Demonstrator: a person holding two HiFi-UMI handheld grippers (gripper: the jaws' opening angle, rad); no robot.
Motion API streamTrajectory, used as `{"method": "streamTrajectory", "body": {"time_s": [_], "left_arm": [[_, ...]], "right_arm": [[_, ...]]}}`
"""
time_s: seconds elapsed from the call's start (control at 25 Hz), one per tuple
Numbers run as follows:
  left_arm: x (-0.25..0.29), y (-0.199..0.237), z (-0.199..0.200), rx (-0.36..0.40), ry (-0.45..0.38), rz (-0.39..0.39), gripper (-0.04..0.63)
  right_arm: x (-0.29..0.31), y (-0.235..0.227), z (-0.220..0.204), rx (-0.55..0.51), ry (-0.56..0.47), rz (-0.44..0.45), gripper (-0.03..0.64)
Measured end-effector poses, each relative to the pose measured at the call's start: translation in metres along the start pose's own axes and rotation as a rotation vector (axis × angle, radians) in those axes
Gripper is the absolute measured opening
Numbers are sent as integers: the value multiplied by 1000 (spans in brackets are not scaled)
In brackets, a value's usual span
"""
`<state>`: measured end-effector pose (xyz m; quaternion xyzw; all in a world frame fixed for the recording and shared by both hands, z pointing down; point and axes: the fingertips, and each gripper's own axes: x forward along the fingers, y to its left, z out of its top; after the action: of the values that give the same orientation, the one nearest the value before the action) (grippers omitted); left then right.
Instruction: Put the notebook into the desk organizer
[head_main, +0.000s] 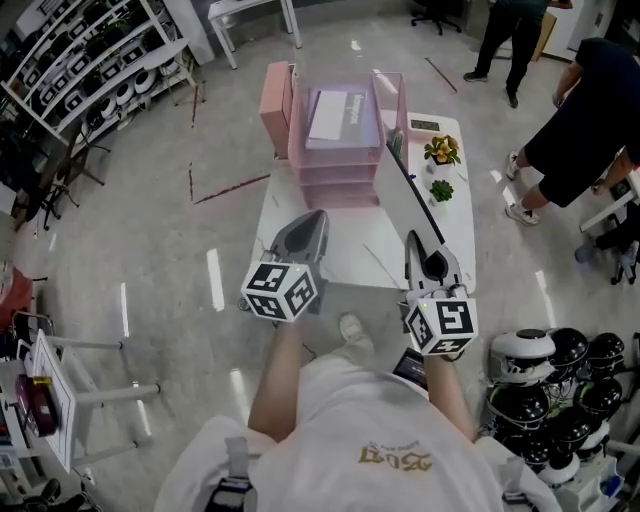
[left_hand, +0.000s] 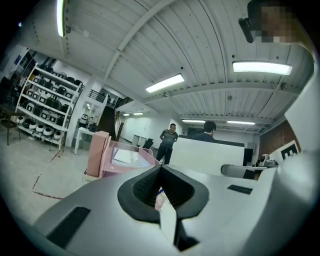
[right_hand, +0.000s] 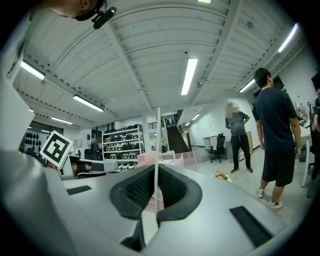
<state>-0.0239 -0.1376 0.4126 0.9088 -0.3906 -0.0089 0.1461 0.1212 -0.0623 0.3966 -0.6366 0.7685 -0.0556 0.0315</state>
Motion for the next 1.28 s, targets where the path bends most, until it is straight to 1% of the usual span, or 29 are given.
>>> {"method": "streamTrajectory", "body": {"time_s": [0.16, 0.4, 0.6, 0.92, 1.28], "left_arm": [[49, 29, 19, 4, -3, 6, 15], [95, 63, 27, 6, 15, 10, 15], [115, 84, 32, 3, 22, 10, 15], [141, 107, 52, 36, 14, -14, 15], [154, 130, 59, 23, 6, -13, 15]], "right_arm": [[56, -12, 10, 4, 0, 24, 20], [112, -23, 12, 12, 5, 39, 20], [144, -26, 12, 13, 13, 43, 20], [188, -25, 18, -4, 3, 35, 20], [220, -27, 20, -92, 13, 22, 20]]}}
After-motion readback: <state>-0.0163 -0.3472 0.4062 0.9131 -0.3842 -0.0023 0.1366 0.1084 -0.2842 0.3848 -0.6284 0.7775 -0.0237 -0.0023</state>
